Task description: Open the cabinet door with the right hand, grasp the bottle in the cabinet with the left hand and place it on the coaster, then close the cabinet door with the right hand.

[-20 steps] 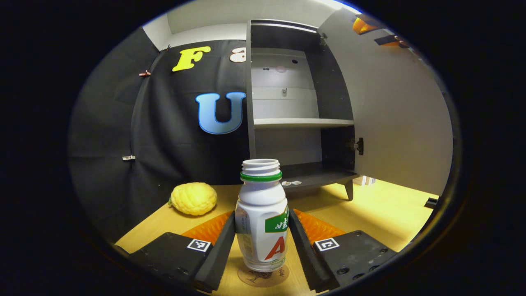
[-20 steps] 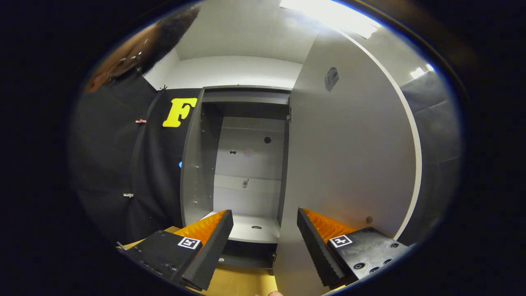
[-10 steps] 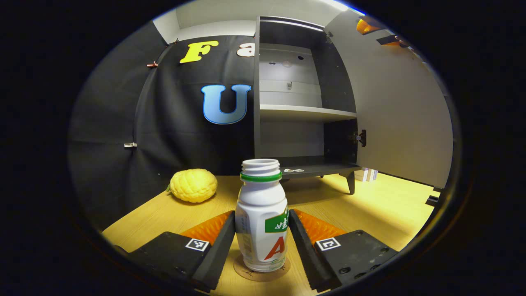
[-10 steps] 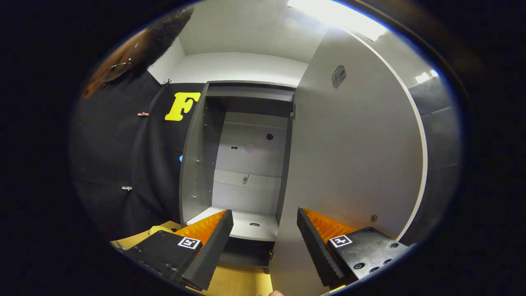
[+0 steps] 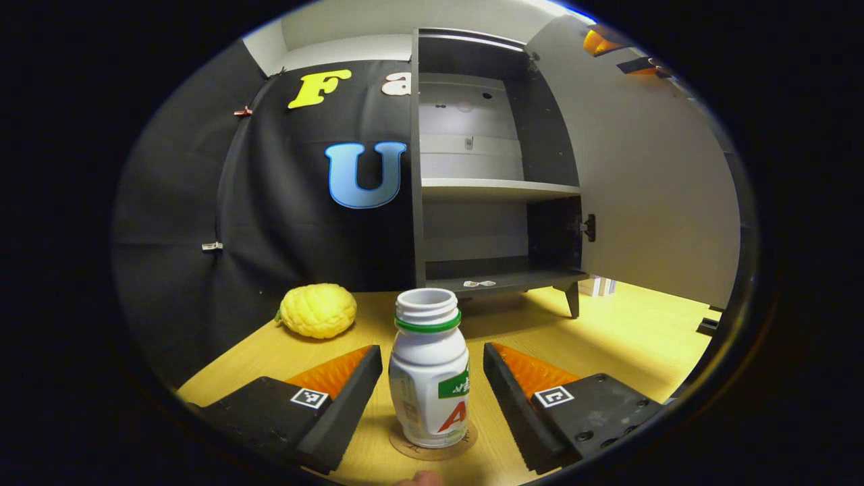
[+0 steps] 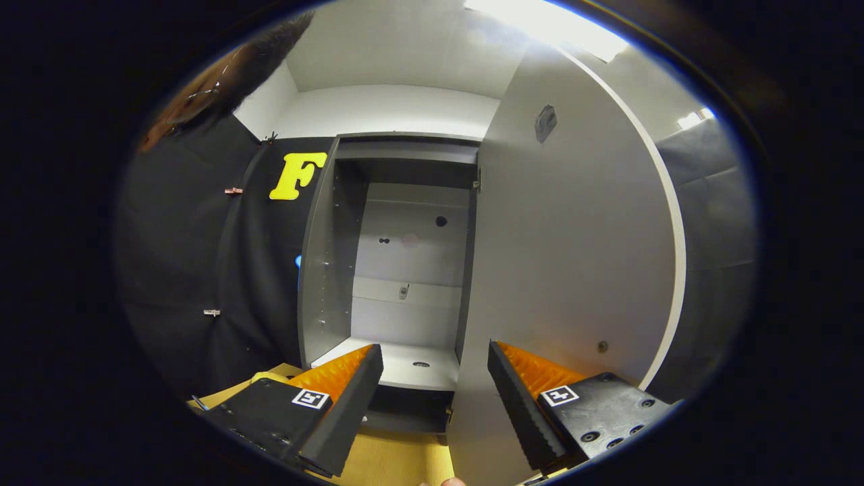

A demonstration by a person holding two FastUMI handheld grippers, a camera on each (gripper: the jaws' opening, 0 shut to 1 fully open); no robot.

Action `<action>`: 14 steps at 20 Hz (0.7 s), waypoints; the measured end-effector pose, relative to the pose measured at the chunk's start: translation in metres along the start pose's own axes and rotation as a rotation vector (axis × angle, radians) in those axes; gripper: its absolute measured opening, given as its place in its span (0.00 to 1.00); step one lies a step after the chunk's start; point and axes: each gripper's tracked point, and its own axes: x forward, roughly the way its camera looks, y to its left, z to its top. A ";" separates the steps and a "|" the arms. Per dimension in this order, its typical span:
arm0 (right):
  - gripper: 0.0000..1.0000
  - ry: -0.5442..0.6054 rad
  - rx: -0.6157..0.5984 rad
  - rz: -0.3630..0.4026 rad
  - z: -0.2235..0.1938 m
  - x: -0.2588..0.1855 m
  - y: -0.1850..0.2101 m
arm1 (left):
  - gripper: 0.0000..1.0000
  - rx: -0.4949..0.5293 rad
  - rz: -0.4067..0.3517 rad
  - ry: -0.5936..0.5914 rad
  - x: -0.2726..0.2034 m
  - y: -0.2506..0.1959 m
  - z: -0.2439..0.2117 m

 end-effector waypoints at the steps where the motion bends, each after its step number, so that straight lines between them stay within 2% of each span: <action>1: 0.97 0.001 0.004 -0.002 0.000 -0.001 0.000 | 0.95 0.006 -0.002 -0.002 -0.001 0.000 0.005; 5: 0.97 0.011 0.016 0.000 -0.003 -0.007 0.003 | 0.95 -0.023 0.026 -0.003 -0.013 0.007 0.036; 11: 0.97 0.047 0.039 0.001 -0.011 -0.015 0.009 | 0.95 -0.007 0.079 -0.040 -0.031 0.022 0.122; 14: 0.97 0.060 0.053 0.009 -0.011 -0.020 0.012 | 0.95 -0.036 0.081 -0.046 -0.037 0.024 0.170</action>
